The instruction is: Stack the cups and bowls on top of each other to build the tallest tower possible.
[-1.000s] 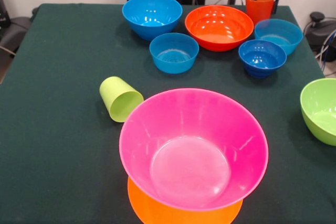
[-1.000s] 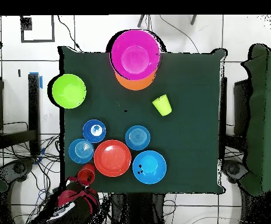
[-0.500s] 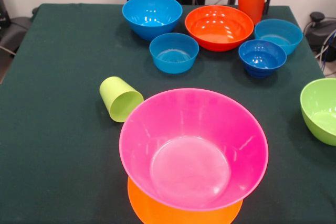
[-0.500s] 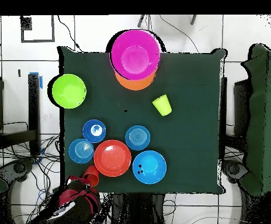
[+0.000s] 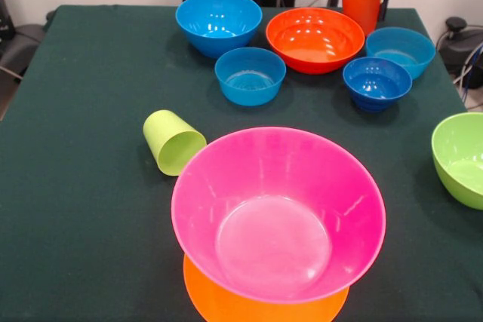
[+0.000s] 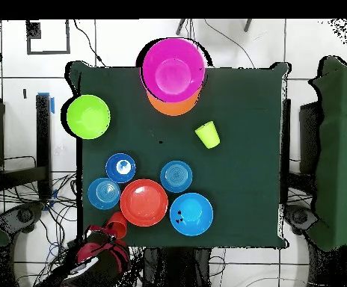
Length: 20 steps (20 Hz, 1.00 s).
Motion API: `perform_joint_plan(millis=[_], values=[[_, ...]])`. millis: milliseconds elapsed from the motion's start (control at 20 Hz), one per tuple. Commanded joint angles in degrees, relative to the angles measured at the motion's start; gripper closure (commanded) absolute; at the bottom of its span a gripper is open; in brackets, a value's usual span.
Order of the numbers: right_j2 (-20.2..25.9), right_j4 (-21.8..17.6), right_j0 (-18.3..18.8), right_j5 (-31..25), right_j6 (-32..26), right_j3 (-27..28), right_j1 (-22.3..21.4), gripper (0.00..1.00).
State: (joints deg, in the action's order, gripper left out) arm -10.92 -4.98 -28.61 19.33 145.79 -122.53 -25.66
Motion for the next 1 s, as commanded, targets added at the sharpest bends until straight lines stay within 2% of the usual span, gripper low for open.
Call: perform_joint_plan(millis=[50, 250, 450, 600, 750, 1000], values=[[8.3, -5.3, 4.2, 3.4, 5.5, -0.4, -0.9, 1.0], [8.3, -8.6, 6.5, 1.7, 5.1, -4.4, -5.2, 1.0], [9.2, -12.3, 10.4, -3.7, 3.3, -8.9, -12.3, 1.0], [9.1, -13.2, 11.8, -6.7, 2.4, -10.6, -15.8, 1.0], [10.0, -14.2, 13.5, -8.2, 1.8, -11.7, -17.9, 1.0], [9.6, -14.2, 12.6, -7.0, 2.5, -12.1, -17.1, 1.0]])
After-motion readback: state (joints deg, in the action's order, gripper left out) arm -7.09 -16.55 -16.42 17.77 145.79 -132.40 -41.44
